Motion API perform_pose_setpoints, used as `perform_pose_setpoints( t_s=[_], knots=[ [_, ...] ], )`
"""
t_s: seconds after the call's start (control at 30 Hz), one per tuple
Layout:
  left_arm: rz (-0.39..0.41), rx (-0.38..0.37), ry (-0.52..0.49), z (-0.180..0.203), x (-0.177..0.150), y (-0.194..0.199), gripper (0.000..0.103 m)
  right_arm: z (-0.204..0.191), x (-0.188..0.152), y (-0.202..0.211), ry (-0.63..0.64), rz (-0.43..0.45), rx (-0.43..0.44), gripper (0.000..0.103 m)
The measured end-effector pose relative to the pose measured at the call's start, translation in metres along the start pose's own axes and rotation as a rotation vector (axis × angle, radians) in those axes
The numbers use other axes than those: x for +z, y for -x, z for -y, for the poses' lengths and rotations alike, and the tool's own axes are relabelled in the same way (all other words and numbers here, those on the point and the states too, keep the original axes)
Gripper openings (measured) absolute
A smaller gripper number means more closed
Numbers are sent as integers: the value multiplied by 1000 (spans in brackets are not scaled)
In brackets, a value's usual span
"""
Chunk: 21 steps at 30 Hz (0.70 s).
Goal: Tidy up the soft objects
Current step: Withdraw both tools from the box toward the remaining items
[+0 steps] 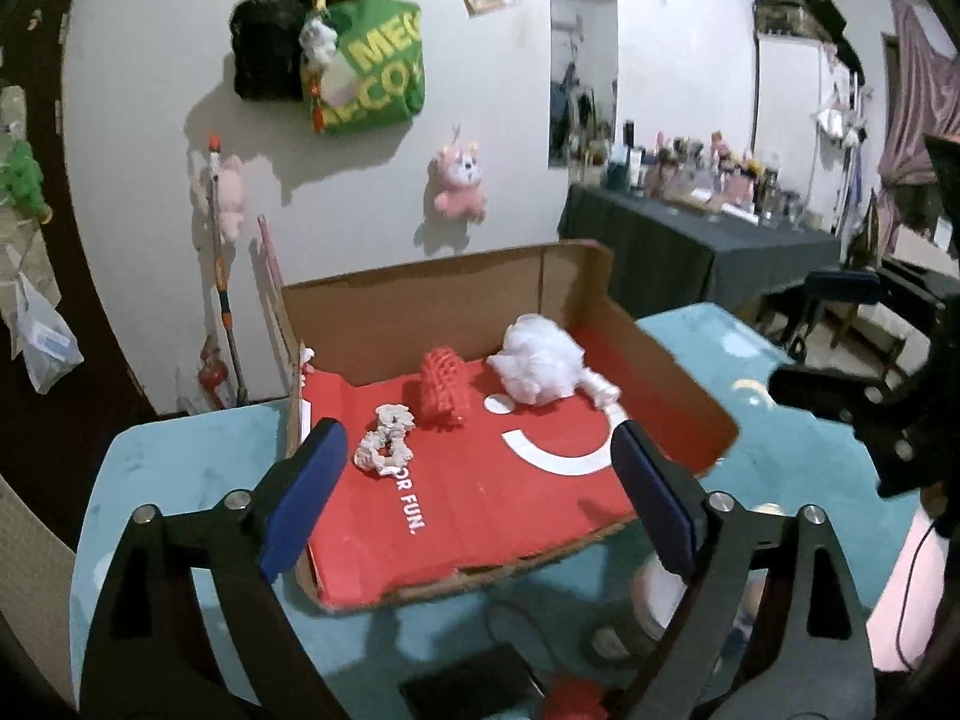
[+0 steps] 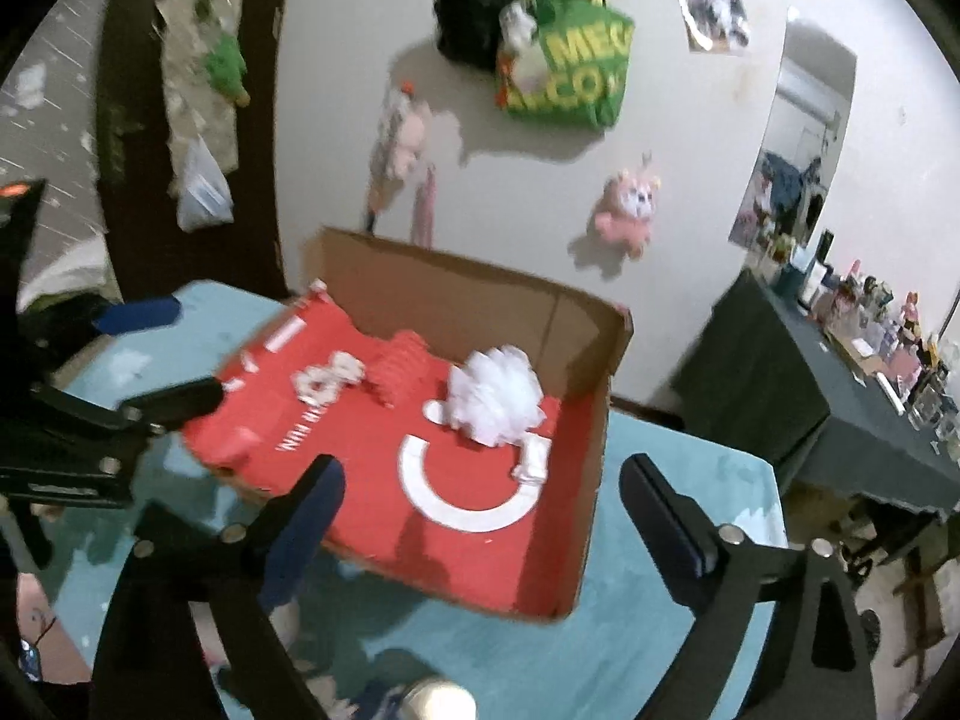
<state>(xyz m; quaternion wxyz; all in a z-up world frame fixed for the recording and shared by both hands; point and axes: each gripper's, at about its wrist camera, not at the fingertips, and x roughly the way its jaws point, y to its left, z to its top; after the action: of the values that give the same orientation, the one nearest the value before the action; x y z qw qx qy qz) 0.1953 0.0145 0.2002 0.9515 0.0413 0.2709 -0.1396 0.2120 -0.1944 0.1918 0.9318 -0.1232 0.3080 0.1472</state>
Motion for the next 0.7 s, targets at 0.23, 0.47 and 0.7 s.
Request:
perform_pose_setpoints(
  t_s=[0.23, 0.47, 0.7],
  knots=[
    [114, 15, 24, 17, -37, 56, 96, -24, -36, 65, 20, 133, -15, 102],
    [159, 4, 27, 39, -84, 89, 96, -33, -87, 106, -62, 221, -3, 103],
    [135, 5, 49, 51, -129, 91, 96, -42, -141, 111, -123, 230, -56, 103]
  ],
)
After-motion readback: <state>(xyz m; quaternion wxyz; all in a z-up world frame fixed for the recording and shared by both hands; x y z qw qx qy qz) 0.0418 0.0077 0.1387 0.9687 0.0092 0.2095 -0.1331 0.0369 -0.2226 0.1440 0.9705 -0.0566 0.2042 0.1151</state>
